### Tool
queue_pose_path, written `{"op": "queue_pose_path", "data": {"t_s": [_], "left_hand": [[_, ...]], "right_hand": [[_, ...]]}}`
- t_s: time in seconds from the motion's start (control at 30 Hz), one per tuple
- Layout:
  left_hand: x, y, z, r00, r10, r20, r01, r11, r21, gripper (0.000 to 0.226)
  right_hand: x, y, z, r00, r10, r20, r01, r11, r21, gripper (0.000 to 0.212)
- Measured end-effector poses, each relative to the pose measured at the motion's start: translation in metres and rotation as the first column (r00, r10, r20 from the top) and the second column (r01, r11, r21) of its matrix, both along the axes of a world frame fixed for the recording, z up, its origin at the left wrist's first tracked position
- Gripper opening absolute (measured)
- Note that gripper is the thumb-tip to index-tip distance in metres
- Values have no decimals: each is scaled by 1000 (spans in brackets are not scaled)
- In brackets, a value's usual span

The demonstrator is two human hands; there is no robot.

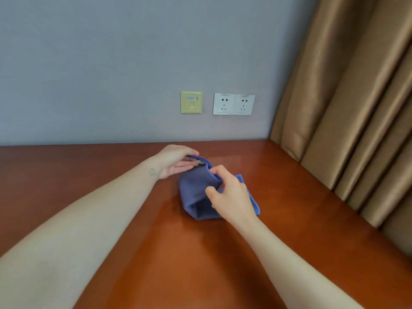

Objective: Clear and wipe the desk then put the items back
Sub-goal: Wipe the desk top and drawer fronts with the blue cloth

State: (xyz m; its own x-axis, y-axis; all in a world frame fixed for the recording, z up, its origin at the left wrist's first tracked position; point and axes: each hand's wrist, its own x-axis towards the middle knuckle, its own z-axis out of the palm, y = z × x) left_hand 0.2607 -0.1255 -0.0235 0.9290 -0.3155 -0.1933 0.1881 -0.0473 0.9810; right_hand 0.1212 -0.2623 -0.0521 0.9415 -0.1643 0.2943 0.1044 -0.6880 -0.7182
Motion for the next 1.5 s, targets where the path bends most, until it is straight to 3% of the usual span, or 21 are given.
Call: {"op": "queue_pose_path", "data": {"t_s": [0.1,0.23,0.33,0.4,0.5,0.57,0.7,0.73,0.8,0.83,0.9,1.0,1.13,1.37,1.5], "left_hand": [[-6,-35,-5,996,-67,54,62,994,89,21],[-13,-68,-12,979,-175,107,156,973,169,19],[-19,-82,-18,958,-245,150,193,936,296,20],[-22,-85,-22,941,-284,182,196,900,390,30],[-24,-80,-26,925,-311,217,205,891,405,48],[-22,-71,-28,900,-322,292,145,856,496,51],[-17,-43,-28,824,-267,499,-292,555,779,42],[-20,-37,-25,844,-261,469,-317,463,828,44],[-32,-27,-17,911,-274,308,-216,319,923,48],[-37,-24,-15,938,-269,218,-126,322,938,50],[-47,-24,-16,968,-226,111,8,467,884,48],[-58,-24,-24,979,-163,118,15,643,765,33],[-73,-22,-29,996,-62,71,10,820,572,38],[-105,-18,-16,996,-51,-68,72,931,358,42],[-119,-17,-19,999,-43,-9,44,952,304,43]], "right_hand": [[-2,-30,-11,992,-106,-69,110,993,46,7],[-8,-61,-21,967,-227,-118,230,973,11,39],[-9,-74,-26,941,-294,-166,294,955,-25,48],[-8,-77,-26,926,-303,-226,301,953,-44,43],[-7,-81,-23,910,-317,-269,302,949,-96,14],[-7,-83,-18,906,-309,-289,290,951,-107,14],[-5,-90,-6,863,-365,-349,302,927,-222,37],[-3,-92,-4,844,-390,-368,308,914,-263,40],[1,-94,-3,816,-416,-401,306,900,-310,45],[2,-93,-2,811,-412,-414,296,901,-316,46],[4,-89,-2,815,-383,-435,260,912,-316,42],[4,-82,-3,837,-293,-463,200,950,-240,27],[-6,-76,-3,859,-223,-460,185,975,-127,17],[-27,-73,11,823,-115,-556,208,972,107,17],[-36,-74,3,860,-122,-496,176,982,64,17]]}}
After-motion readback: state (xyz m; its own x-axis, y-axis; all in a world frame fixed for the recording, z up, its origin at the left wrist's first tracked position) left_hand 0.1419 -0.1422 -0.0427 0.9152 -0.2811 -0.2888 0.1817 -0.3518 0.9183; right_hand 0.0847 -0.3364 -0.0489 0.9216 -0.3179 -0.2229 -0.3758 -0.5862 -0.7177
